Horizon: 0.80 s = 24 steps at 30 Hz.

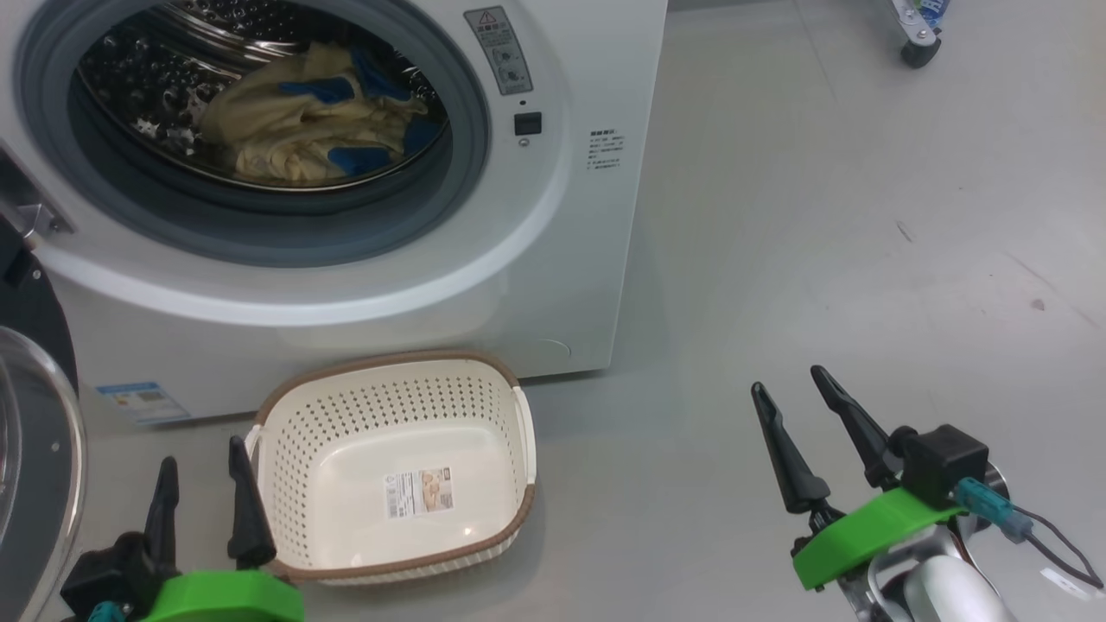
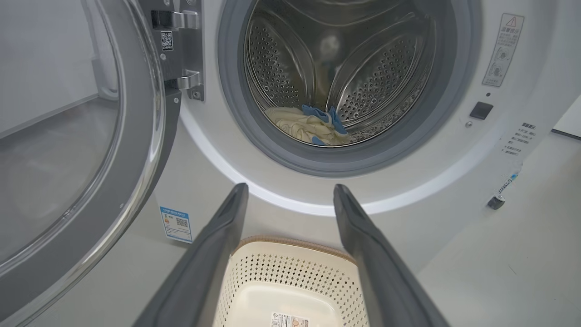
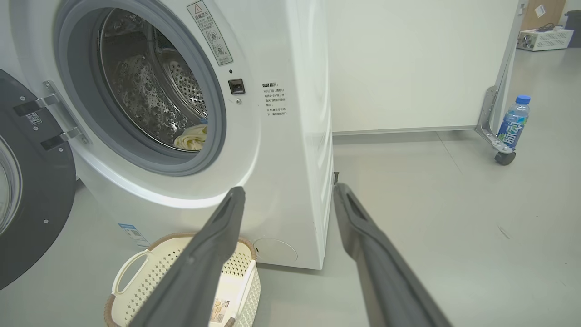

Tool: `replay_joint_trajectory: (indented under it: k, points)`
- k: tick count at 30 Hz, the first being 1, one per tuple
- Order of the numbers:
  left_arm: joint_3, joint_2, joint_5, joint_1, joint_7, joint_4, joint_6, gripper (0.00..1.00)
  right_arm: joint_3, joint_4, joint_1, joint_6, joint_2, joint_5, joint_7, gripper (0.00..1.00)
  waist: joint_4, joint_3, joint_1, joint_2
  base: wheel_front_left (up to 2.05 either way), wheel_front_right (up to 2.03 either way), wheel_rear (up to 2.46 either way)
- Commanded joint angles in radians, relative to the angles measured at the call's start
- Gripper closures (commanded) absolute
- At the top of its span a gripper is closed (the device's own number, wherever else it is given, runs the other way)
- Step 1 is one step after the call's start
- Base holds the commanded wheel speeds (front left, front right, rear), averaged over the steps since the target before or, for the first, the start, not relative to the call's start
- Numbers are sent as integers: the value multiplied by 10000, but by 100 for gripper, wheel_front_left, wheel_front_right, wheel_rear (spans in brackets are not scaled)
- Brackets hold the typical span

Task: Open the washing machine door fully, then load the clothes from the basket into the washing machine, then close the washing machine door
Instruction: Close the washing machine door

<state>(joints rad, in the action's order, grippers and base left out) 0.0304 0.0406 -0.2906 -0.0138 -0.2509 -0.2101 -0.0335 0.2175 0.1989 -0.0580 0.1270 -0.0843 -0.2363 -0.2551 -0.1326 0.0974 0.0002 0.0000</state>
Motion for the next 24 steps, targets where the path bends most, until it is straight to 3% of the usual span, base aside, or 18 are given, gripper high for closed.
replay_joint_trajectory:
  k: [1,13,24]
  points:
    - [309,97,51,-140,-109,346,70,0,138,-343,-140,37,-98,16,-67,0,3,13,-2,0,-177,177,0]
    - [302,97,41,-172,-109,338,77,0,127,-335,-173,37,-93,20,-67,0,17,84,-2,0,-185,185,0]
    - [314,97,27,-160,-109,330,37,0,123,-341,-197,37,-69,22,-67,0,32,156,-2,0,-56,56,0]
